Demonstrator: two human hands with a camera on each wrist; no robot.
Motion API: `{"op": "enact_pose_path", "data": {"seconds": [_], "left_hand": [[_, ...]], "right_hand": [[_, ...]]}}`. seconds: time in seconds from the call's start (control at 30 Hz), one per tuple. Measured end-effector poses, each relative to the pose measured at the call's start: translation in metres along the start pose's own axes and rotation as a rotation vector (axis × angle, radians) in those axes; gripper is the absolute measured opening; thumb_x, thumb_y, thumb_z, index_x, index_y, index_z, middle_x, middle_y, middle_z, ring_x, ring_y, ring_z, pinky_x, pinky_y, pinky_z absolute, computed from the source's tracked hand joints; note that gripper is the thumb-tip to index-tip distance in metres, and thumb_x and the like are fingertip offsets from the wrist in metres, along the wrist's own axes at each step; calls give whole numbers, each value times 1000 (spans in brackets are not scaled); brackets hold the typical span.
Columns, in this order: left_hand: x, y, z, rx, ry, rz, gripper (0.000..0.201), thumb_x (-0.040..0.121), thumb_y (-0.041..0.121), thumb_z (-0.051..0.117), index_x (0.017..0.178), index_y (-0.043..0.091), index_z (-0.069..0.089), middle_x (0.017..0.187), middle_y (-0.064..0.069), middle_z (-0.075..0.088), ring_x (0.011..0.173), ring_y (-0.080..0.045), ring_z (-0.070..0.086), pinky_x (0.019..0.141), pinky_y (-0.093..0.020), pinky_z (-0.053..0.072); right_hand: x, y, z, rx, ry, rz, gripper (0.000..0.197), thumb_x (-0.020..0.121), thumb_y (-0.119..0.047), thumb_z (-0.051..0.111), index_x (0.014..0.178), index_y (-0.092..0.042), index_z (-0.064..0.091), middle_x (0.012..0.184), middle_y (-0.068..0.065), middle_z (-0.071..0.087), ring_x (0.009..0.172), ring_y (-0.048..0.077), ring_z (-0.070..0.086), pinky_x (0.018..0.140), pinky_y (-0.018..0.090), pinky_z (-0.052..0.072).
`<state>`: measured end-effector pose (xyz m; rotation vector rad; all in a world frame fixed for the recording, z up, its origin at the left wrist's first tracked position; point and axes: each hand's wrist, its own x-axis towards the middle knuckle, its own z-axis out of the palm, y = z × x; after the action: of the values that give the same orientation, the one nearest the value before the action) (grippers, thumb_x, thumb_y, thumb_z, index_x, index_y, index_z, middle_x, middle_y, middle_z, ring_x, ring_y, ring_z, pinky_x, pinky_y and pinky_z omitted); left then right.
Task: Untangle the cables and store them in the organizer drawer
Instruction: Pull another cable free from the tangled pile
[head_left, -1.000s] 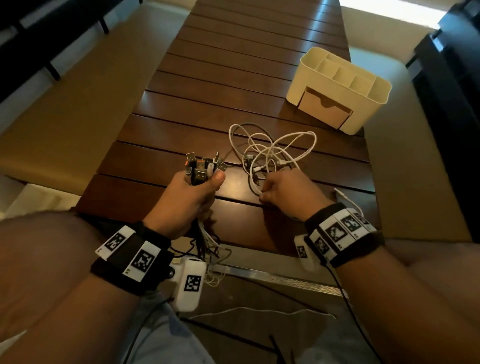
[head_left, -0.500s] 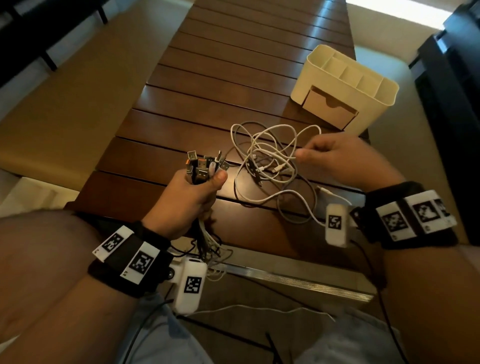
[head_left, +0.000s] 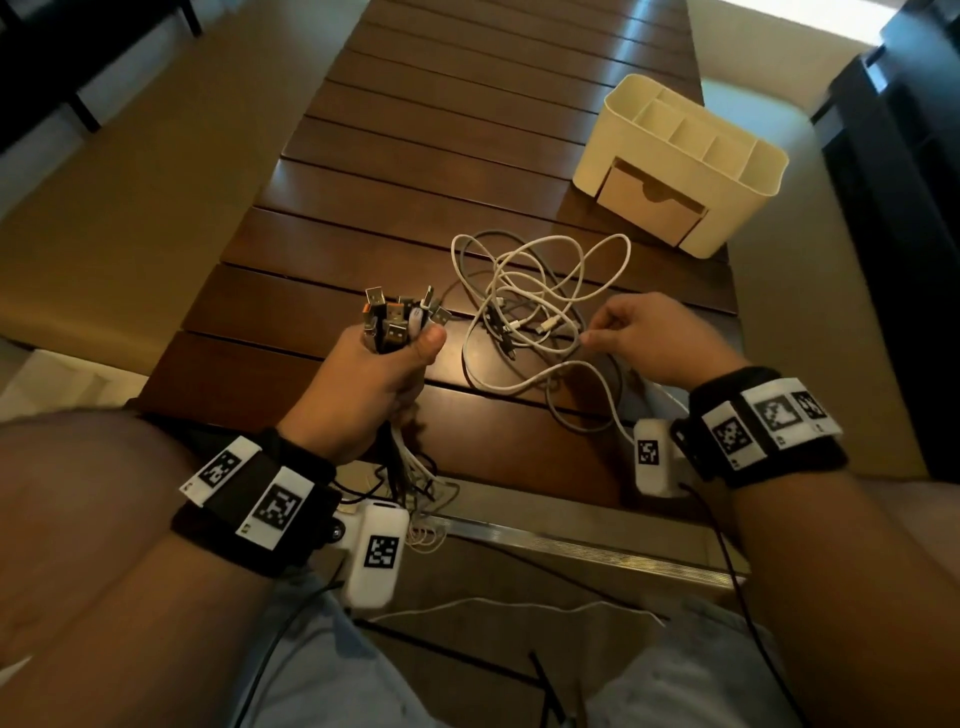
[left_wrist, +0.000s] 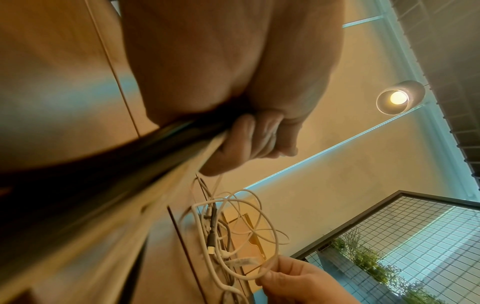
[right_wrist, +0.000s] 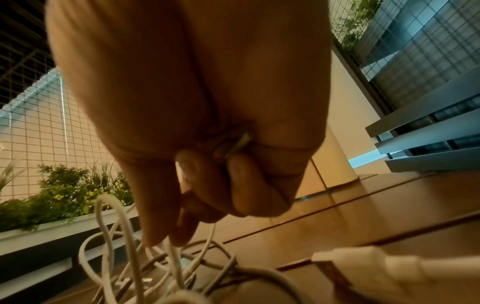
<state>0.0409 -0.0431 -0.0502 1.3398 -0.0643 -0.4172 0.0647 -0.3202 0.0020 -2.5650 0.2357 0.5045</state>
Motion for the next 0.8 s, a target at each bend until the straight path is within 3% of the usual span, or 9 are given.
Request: {"op": "enact_pose_path", "data": {"seconds": [0.1, 0.2, 0.27, 0.37, 0.47, 0.57, 0.63, 0.7, 0.8], "left_hand": [[0, 0, 0, -3, -7, -3, 32, 91, 35, 65, 65, 26, 47, 57, -1, 25, 45, -15, 22, 46, -25, 26], [-1, 0, -1, -5, -1, -13, 32, 90, 37, 66, 67, 24, 47, 57, -3, 25, 44, -15, 24, 43, -24, 34], [-1, 0, -1, -7, 3, -13, 31, 90, 36, 65, 67, 25, 48, 58, -3, 25, 44, -15, 23, 43, -24, 32], [1, 0, -1, -4, -8, 0, 31, 93, 35, 64, 68, 25, 49, 58, -3, 25, 46, -16, 22, 46, -26, 28], [0, 0, 1, 3, -17, 5, 30, 93, 35, 64, 69, 25, 49, 60, -4, 24, 48, -16, 21, 46, -27, 26], [-2, 1, 3, -4, -1, 3, 29, 92, 35, 63, 68, 25, 50, 59, -4, 24, 48, -16, 21, 46, -25, 28], [-3, 1, 3, -22, 17, -3, 28, 92, 34, 63, 70, 24, 50, 59, -2, 25, 47, -16, 22, 45, -25, 30], [-4, 1, 3, -34, 25, -8, 28, 93, 34, 64, 71, 23, 52, 58, -2, 26, 46, -16, 23, 45, -25, 33], [-5, 2, 5, -70, 38, -18, 25, 93, 32, 63, 70, 26, 55, 59, 0, 28, 46, -14, 24, 45, -25, 32]], "right_hand": [[3, -1, 6, -60, 11, 41, 10, 93, -34, 67, 87, -26, 64, 90, -3, 62, 79, 12, 58, 59, 26, 40], [11, 5, 3, -289, 27, 186, 26, 88, -38, 71, 98, -16, 62, 103, 6, 62, 97, 24, 58, 73, 34, 47], [13, 11, 0, -442, 21, 296, 38, 84, -43, 75, 103, -12, 62, 110, 13, 63, 101, 32, 59, 75, 37, 47], [11, 19, -1, -502, 26, 365, 42, 82, -45, 75, 103, -10, 65, 111, 17, 63, 102, 37, 60, 80, 40, 52], [6, 15, 2, -520, 7, 333, 22, 91, -34, 64, 95, -12, 62, 107, 16, 61, 103, 37, 59, 87, 43, 52], [5, 8, 2, -448, -42, 274, 18, 93, -26, 64, 91, -9, 60, 101, 11, 60, 96, 31, 58, 82, 40, 49], [6, 3, 3, -333, -74, 194, 4, 92, -22, 67, 93, -18, 69, 103, 4, 62, 95, 23, 57, 77, 35, 46], [4, -3, 4, -224, -37, 101, 15, 92, -18, 67, 83, -30, 65, 99, -3, 59, 90, 16, 56, 70, 29, 43], [-2, -13, 8, -156, -2, 7, 20, 94, -18, 63, 81, -33, 58, 90, -10, 52, 79, 6, 49, 58, 23, 35]]}}
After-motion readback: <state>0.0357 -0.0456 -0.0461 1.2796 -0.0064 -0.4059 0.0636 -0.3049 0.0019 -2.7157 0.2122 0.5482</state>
